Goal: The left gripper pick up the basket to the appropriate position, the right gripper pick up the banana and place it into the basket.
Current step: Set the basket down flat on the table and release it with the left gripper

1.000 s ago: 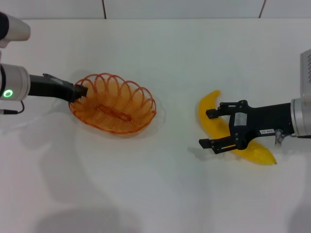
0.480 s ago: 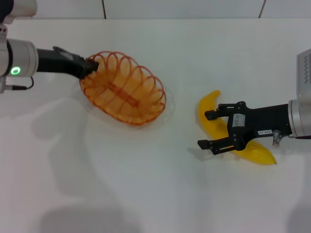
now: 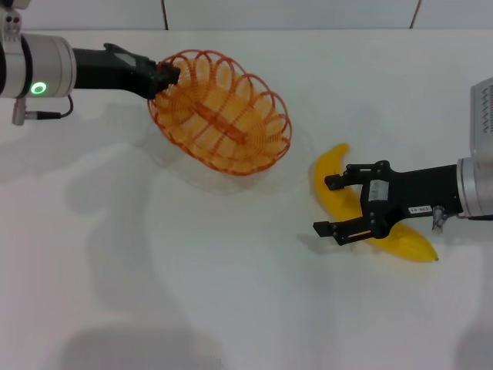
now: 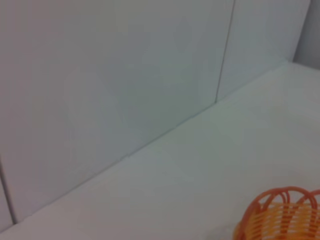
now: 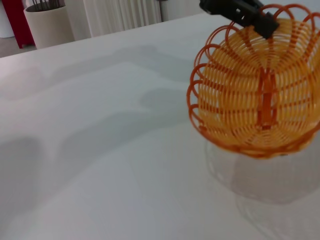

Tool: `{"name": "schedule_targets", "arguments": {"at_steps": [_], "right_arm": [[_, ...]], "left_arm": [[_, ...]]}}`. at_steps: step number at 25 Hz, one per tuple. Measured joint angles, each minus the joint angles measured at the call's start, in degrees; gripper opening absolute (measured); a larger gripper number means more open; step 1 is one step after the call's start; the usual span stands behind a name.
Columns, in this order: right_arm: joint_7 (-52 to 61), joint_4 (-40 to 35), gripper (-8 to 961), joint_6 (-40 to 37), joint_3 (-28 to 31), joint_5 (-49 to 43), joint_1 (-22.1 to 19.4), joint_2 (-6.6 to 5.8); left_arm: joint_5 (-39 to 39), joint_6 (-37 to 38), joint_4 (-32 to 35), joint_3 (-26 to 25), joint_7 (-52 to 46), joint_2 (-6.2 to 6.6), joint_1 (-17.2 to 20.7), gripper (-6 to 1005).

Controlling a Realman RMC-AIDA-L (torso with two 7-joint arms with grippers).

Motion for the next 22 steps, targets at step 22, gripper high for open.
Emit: {"name": "schedule_targets", "arguments": {"at_steps": [22], "right_arm": [[0.4,0.1,893,-0.2,0.0,-0.1,0.3,-0.09]], "left_arm": [[-8.8,-4.5,-5.2,-0.8,-0.8,0.04,5.3,83]]}}
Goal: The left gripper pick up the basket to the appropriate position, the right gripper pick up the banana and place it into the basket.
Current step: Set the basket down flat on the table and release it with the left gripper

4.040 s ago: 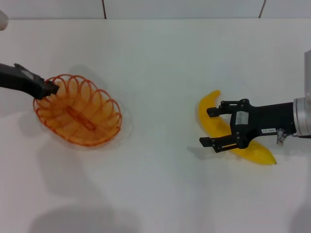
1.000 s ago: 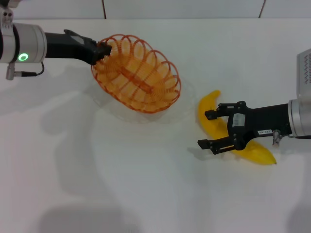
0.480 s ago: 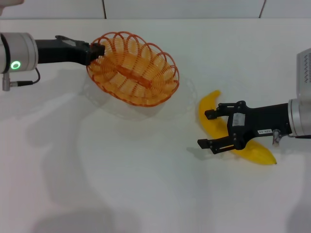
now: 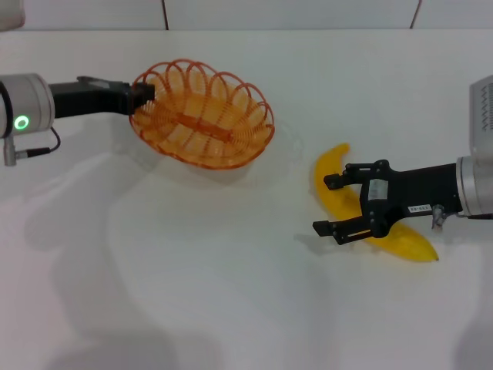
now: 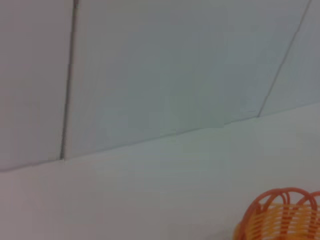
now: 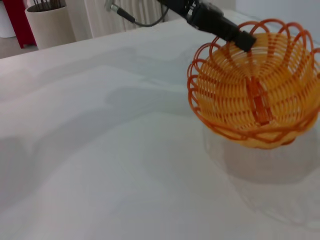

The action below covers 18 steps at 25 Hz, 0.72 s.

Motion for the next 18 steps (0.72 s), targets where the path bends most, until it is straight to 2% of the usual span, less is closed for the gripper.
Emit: {"name": "schedule_targets", "arguments": {"at_steps": [10,18], "right_arm": [[0.1,0.4,894,0.1,0.0,-0.9,0.3,0.07],[0.1,0.7,893,0.1,0.0,-1.1,0.5,0.09]], "left_arm": [[-0.5,-3.7,-4.5,0.0,0.2,-0.11,0.8,83],[-4.1,-4.4,-6.6,0.1,2.1,-0.15,1.5,84]]}}
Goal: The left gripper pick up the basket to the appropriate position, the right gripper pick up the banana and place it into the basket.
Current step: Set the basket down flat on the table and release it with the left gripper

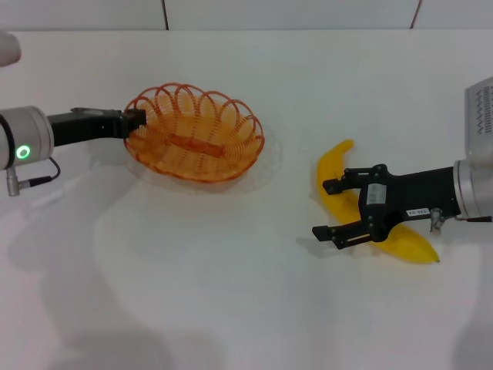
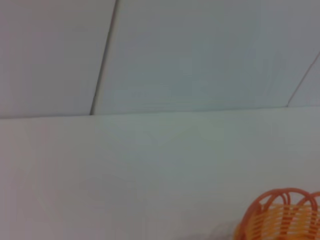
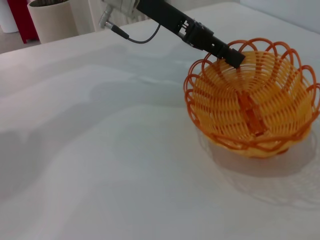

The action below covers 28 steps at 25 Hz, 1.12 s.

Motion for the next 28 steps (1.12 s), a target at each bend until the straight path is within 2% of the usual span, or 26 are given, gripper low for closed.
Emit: {"name": "schedule_targets", "arguments": {"at_steps": [7,28], "right_arm": [[0.0,0.7,894,0.0,0.0,-0.3,0.7,0.00],[-0.4,0.5,894,-0.5,0.8,0.4,0.8,0.01]], "left_arm": [[-1.8,-0.2,-2.0,-0.1,1.0,0.14,0.0,84],[-1.9,-0.1,-2.6,-0.1,1.0,0.25,0.5,84]]}}
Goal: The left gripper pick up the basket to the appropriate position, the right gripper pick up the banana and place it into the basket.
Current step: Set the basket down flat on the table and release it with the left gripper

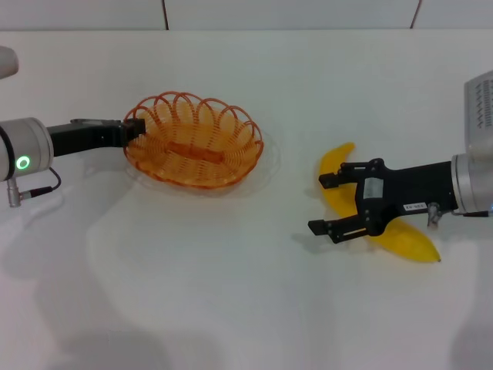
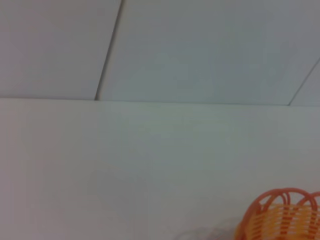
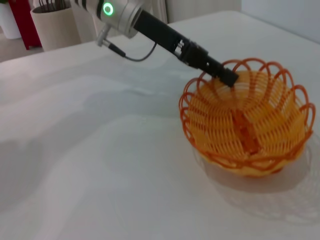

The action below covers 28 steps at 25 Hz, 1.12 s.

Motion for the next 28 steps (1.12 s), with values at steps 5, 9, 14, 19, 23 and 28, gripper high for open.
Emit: {"name": "schedule_targets", "arguments": {"at_steps": [5,9,14,19,23,28], "right_arm": [[-0.2,-0.8,893,-0.7,0.1,3.1,-0.1,-0.05],[-0.3,-2.3,893,-2.5,0.2,4.7,-0.6,-0.09],[-0.3,-2.4,894,-2.7,0.2,4.9,-0.7,-0.10],[-0.4,-2.4,894,-2.7,0.2,4.8,-0.7,-0.10],[-0.4,-2.4,893,-2.7,0.2,4.8,-0.7,-0.10],[-0.4,-2.4,893,-2.7,0.2,4.7,-0.7,-0.10]], "left_arm": [[0.0,0.0,0.0,0.0,0.0,0.03,0.1,84],[0.0,0.0,0.0,0.0,0.0,0.05,0.1,84],[0.0,0.0,0.0,0.0,0.1,0.02,0.1,83],[0.0,0.0,0.0,0.0,0.1,-0.01,0.2,84],[0.0,0.0,0.0,0.0,0.2,-0.03,0.2,84],[0.0,-0.9,0.0,0.0,0.6,-0.09,0.5,84]]}}
